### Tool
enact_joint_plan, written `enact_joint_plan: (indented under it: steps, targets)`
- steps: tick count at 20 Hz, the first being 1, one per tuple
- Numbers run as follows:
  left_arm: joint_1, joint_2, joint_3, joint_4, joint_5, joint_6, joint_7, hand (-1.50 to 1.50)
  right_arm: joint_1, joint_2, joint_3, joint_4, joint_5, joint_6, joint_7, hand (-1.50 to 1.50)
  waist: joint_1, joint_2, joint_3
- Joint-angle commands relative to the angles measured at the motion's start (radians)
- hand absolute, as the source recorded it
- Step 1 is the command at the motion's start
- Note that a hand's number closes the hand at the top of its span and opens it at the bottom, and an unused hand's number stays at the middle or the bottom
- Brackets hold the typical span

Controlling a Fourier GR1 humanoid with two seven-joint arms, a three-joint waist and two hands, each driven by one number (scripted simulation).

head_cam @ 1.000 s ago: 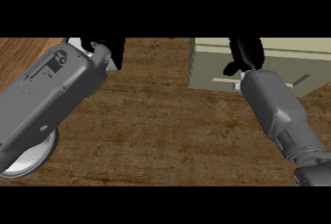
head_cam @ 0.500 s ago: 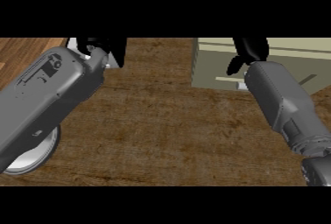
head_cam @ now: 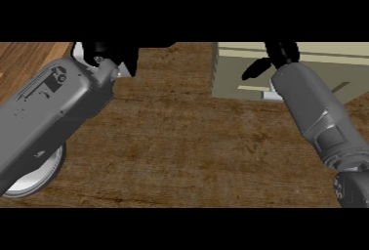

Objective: Pick up the can, place it into the drawer and close the drawer

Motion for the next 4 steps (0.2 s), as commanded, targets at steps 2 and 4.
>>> enact_joint_plan:
  steps: [2,4]
  targets:
    - [0.017,0.019,0.008,-0.038,-0.003,0.001,0.013,-1.5,-0.06,0.024,-0.138,-0.027,-0.153,0.058,-0.057,-1.5,0.023,-0.009,-0.008]
    - [0.007,-0.004,0.002,-0.019,-0.018,0.022,0.009,-1.5,-0.083,0.001,-0.152,-0.03,-0.166,0.084,-0.068,-1.5,0.008,-0.004,-0.008]
